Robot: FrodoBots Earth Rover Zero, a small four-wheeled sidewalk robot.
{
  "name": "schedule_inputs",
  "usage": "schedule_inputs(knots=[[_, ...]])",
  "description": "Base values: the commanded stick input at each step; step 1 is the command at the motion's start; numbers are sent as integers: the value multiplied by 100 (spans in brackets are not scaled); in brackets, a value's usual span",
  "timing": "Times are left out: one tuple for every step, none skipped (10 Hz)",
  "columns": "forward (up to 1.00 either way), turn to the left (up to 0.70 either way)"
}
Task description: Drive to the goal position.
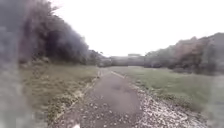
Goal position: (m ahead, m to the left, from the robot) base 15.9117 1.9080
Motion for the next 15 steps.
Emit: schedule_inputs(knots=[[85,0],[85,0],[85,0],[85,0],[85,0],[85,0],[85,0],[85,0],[85,0],[85,0],[85,-3],[85,-9],[85,-15],[85,-22],[85,-28]])
